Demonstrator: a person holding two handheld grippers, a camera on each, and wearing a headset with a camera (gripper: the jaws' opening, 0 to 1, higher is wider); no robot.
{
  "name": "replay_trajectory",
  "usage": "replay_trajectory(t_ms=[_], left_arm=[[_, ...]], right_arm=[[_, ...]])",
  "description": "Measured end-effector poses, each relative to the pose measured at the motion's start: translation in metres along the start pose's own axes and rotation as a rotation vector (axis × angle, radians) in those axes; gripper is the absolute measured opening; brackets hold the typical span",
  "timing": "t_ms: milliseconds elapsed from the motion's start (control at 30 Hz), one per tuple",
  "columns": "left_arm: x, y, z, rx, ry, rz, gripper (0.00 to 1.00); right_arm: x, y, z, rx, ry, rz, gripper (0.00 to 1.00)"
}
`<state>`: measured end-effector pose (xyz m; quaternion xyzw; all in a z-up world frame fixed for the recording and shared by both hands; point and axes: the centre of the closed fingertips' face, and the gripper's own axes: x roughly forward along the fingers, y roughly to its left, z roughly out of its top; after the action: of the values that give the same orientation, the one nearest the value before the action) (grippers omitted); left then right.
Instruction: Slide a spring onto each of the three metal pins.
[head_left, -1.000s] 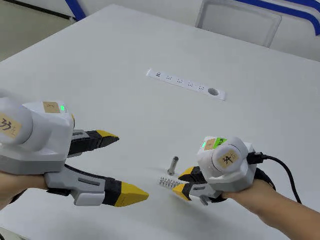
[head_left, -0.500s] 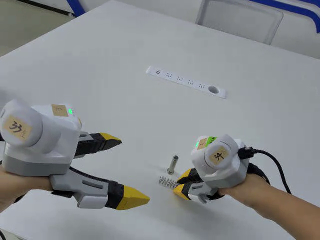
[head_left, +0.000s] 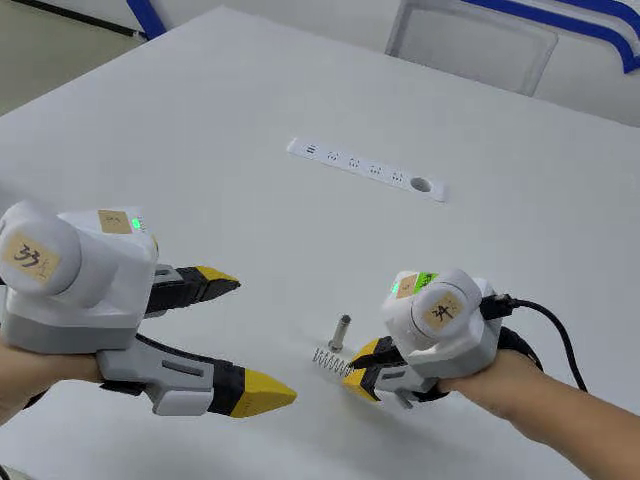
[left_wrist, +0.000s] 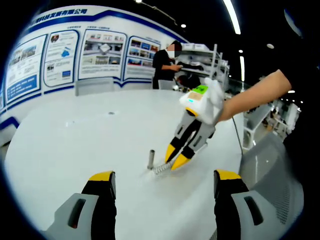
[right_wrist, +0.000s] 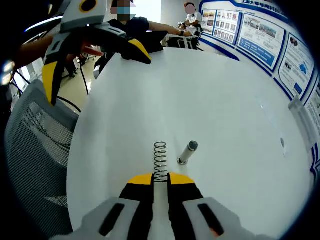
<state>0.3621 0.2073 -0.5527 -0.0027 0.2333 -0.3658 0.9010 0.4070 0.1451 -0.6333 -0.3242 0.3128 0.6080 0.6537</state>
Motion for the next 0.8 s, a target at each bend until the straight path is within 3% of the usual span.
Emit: replay_trajectory(t_ms=[200,400,567,733,800], left_arm=[[0.01,-0.015,0.001,0.047,0.029,-0.061,0.69],[0.022,-0.035,0.012,0.11,0.023,-0.129,0.58],[0.03,-0.053,0.017,0.125,0.028,-0.189,0.51],[0.035,-0.057,0.015,0.163,0.055,-0.194,0.46],[0.035,-0.06,0.014,0.174,0.066,-0.207,0.38]], right_arm=[[-0.03,0.007,0.014,-0.04,-0.034,0.006,0.1],[-0.054,0.021,0.021,-0.16,-0.021,0.021,0.1],[-0.066,0.038,0.033,-0.206,-0.056,0.048,0.1],[-0.074,0.052,0.038,-0.246,-0.061,0.07,0.1],[-0.075,0.055,0.038,-0.259,-0.064,0.069,0.1]])
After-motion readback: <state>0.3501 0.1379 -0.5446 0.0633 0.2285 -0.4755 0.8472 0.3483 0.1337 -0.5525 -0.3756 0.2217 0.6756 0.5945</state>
